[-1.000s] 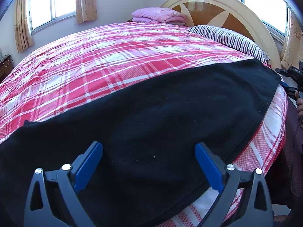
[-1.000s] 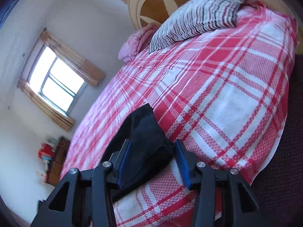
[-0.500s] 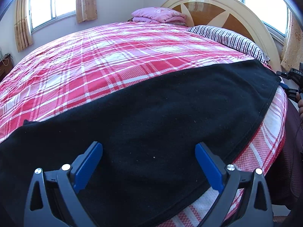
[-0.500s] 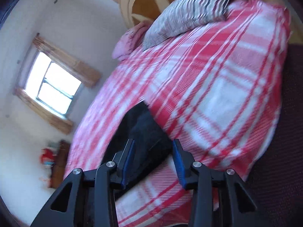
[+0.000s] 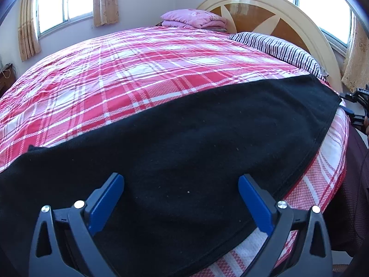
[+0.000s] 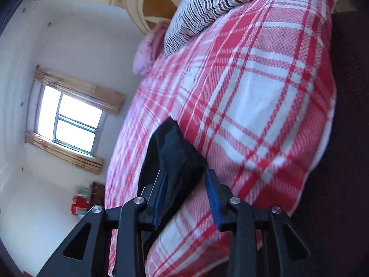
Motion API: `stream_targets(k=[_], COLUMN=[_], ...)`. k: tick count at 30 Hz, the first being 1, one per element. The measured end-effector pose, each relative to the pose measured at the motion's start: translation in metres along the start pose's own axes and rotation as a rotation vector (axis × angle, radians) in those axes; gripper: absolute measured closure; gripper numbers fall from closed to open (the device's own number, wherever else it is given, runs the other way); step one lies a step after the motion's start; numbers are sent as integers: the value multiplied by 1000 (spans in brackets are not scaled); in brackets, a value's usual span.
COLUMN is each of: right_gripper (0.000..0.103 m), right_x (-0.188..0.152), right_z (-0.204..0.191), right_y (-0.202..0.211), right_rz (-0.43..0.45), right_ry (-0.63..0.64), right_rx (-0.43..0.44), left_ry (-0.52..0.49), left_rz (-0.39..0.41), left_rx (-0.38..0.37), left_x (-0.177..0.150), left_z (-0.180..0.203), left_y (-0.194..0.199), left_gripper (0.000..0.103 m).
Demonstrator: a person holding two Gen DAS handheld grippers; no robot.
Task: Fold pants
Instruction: 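Lift the held end with the right gripper and fold it toward the left gripper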
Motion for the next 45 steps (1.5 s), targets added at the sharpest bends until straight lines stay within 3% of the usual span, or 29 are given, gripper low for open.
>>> stream_targets(k=[2, 7, 9, 12, 22, 36, 38, 45], right_gripper=[68, 69, 86, 90, 91, 91, 91, 91], right_x=[3, 11, 12, 12, 15, 1, 0, -13], right_z=[-3, -2, -3, -4, -45, -139, -150, -183], right_y=[-8, -12, -10, -12, 4, 20, 21, 18], right_rz=[19, 70, 84, 92, 151, 162, 162, 141], right_ry=[33, 19, 40, 49, 185, 416, 438, 488], right_rx=[2, 129, 132, 122, 134, 203, 209, 256], left_ry=[-2, 5, 10, 5, 25, 34, 58, -76], left_rz=[1, 0, 0, 1, 0, 1, 22, 42], left_rx=[6, -3, -4, -3, -12, -6, -37, -64], left_x=[0, 1, 1, 0, 0, 2, 9, 38], left_z=[1, -1, -1, 0, 1, 0, 4, 58], left_y=[-1, 0, 0, 0, 4, 5, 11, 2], left_gripper=[1, 1, 1, 0, 1, 1, 0, 0])
Point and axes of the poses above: each gripper's, at about its wrist camera, not at the fingertips, and y roughly against the way its jaws point, z to its right, x to its top, the point moved 10 cm from there along -y, roughly the way its jaws point, and after that the axes turned 9 degrees about y, right-handed, at the moved point
